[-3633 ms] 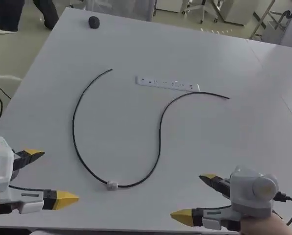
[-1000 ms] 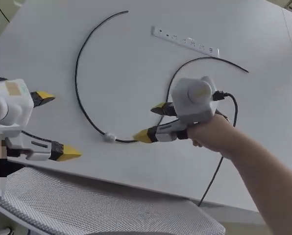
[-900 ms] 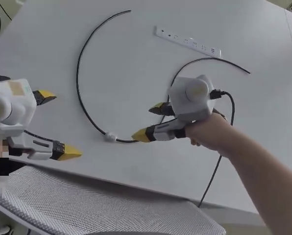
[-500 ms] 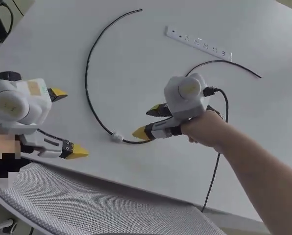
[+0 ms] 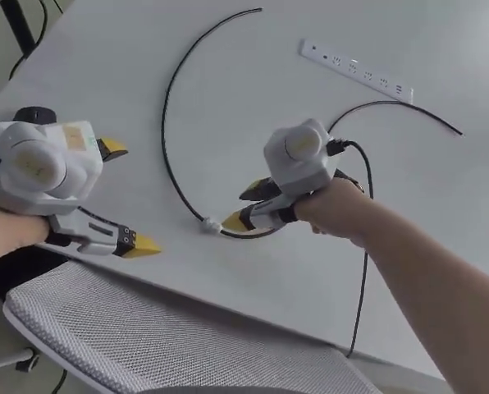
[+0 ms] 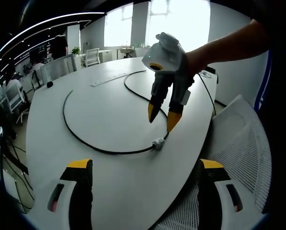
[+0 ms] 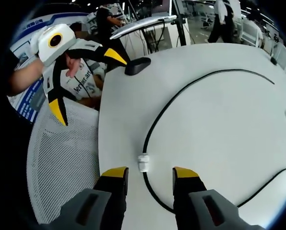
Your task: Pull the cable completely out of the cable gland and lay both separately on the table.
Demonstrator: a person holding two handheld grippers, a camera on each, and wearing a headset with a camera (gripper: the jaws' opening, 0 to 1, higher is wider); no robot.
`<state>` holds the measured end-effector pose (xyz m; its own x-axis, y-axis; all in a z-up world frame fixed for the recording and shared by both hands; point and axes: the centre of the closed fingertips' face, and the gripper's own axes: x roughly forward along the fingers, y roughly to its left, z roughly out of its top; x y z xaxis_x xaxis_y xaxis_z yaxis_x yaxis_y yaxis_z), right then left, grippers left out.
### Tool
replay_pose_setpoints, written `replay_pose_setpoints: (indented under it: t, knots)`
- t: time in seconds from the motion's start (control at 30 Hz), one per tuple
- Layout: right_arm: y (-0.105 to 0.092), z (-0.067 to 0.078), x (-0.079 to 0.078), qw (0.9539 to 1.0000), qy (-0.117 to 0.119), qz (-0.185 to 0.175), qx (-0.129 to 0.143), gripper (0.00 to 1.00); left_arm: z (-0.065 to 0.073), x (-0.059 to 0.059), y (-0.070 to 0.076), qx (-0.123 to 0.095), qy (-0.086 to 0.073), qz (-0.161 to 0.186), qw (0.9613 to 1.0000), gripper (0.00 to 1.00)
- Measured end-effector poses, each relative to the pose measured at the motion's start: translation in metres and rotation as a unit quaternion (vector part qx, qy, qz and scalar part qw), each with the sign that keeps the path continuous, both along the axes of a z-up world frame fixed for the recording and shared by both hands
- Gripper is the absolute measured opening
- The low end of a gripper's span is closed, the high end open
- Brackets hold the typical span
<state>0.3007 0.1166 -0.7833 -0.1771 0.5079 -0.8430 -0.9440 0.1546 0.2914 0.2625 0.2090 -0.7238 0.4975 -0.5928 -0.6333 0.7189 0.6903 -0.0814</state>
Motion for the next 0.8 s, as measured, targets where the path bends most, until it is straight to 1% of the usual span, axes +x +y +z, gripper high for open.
replay_pose_setpoints:
  t: [0.1, 0.17, 0.2, 0.23, 0.27, 0.3, 0.33, 0.43, 0.6, 0.8]
  knots:
    - [0.003, -0.007, -0.003, 0.9999, -0.001, 0.013, -0.010, 0.31, 0.000, 0.000, -0.001, 0.001, -0.001, -0.001, 1.0000, 0.90]
    - [0.005, -0.012, -0.006, 0.9997, 0.001, 0.019, -0.015, 0.30, 0.001, 0.002, 0.001, 0.002, -0.007, 0.004, 1.0000, 0.88]
    - [0.005, -0.014, -0.007, 0.9996, 0.002, 0.022, -0.019, 0.29, 0.002, 0.002, 0.002, -0.001, -0.008, 0.006, 0.9999, 0.88]
    - [0.006, -0.017, -0.008, 0.9995, 0.000, 0.024, -0.021, 0.29, 0.003, 0.002, 0.002, -0.006, -0.007, 0.009, 0.9999, 0.88]
    - [0.007, -0.022, -0.007, 0.9995, -0.004, 0.025, -0.020, 0.28, 0.002, 0.002, 0.002, -0.006, -0.006, 0.009, 0.9999, 0.88]
    - [0.007, -0.027, -0.008, 0.9994, -0.001, 0.027, -0.021, 0.27, 0.001, 0.002, 0.003, -0.004, -0.004, 0.008, 1.0000, 0.88]
    - [0.007, -0.028, -0.011, 0.9993, 0.004, 0.028, -0.024, 0.27, -0.001, 0.001, 0.003, 0.000, -0.003, 0.006, 1.0000, 0.88]
    - [0.007, -0.037, -0.013, 0.9988, -0.002, 0.037, -0.031, 0.24, -0.003, 0.000, 0.005, 0.003, -0.002, 0.007, 1.0000, 0.88]
    - [0.010, -0.040, -0.014, 0.9990, 0.009, 0.032, -0.030, 0.22, -0.004, -0.002, 0.008, -0.001, 0.001, 0.011, 0.9999, 0.88]
    - [0.010, -0.044, -0.015, 0.9985, 0.008, 0.039, -0.036, 0.17, -0.007, -0.004, 0.009, -0.001, 0.004, 0.013, 0.9999, 0.87]
